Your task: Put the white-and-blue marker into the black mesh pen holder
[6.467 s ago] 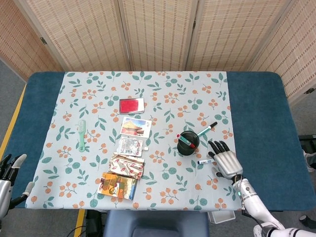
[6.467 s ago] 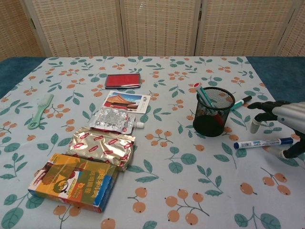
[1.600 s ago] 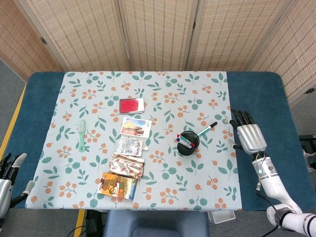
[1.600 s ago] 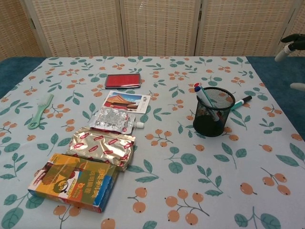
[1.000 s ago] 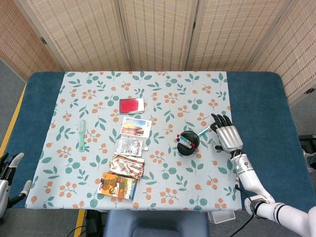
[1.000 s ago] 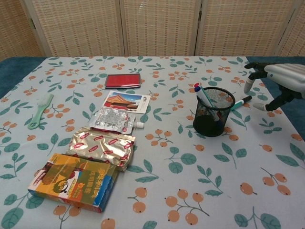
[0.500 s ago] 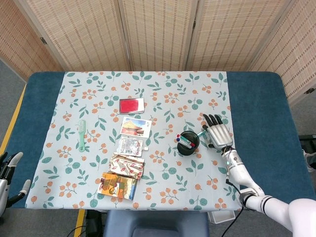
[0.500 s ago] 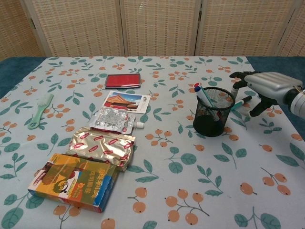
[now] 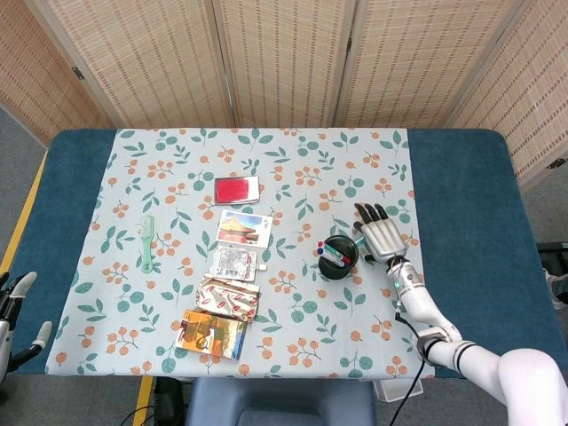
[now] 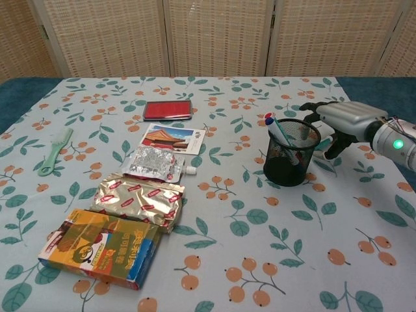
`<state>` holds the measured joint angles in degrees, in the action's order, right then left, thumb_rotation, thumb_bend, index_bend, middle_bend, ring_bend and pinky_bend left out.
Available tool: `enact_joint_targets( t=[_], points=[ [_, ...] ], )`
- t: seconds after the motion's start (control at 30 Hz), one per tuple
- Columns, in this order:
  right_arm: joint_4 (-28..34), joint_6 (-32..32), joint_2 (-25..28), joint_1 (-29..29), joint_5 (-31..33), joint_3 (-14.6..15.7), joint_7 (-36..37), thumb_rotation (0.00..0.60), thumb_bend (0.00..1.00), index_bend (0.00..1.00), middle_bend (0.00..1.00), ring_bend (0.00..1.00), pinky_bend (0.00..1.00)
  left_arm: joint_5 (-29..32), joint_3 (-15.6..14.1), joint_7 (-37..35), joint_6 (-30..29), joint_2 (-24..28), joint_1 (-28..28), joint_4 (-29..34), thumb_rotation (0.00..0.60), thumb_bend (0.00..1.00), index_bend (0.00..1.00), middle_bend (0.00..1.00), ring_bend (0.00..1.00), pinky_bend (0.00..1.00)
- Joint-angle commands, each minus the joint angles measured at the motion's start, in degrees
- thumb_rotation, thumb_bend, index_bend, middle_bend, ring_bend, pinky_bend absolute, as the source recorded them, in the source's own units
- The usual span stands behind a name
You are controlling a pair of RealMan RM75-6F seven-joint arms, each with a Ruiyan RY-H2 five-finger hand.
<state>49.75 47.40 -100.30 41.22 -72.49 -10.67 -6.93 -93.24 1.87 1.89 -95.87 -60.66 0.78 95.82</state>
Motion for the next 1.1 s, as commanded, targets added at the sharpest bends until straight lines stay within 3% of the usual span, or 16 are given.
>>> enact_joint_targets(
  t=[0.03, 0.6, 0.8, 1.0, 1.1],
  points=[
    [-0.86, -0.63, -0.69, 0.56, 0.24, -0.10, -0.12, 0.600, 0.34, 0.37, 0.00, 0.00, 0.00, 0.13, 0.06, -0.19, 0.02, 0.07, -0.01, -0.07, 0.600, 0.40, 0.07, 0.16, 0.04, 0.26],
    [-5.08, -1.51, -3.73, 1.65, 0.99, -0.23, -0.70, 0.600, 0.37, 0.45, 0.00, 0.00, 0.00, -0.35, -0.07, -0.39, -0.65, 0.13, 0.24, -0.10, 0.600, 0.40, 0.07, 0.16, 0.04, 0.26],
    [-5.74, -0.73, -4.28, 1.55, 0.66, -0.01, -1.20, 0.600, 0.39, 0.52, 0.02, 0.00, 0.00, -0.48, -0.01, -0.68, -1.05, 0.19, 0.36, -0.28, 0.600, 0.40, 0.06, 0.16, 0.04, 0.26],
    [-4.04, 2.26, -3.09, 0.67, 0.08, -0.33, -1.21, 0.600, 0.39, 0.60, 0.06, 0.00, 0.00, -0.54, -0.01, -0.65, -1.16, 0.15, 0.41, -0.37, 0.600, 0.40, 0.05, 0.16, 0.04, 0.26],
    [0.19, 5.03, -0.24, -0.45, -0.50, -0.80, -0.38, 0.600, 0.39, 0.61, 0.06, 0.00, 0.00, -0.47, 0.08, -0.57, -1.18, 0.10, 0.38, -0.48, 0.600, 0.40, 0.05, 0.16, 0.04, 0.26]
  ],
)
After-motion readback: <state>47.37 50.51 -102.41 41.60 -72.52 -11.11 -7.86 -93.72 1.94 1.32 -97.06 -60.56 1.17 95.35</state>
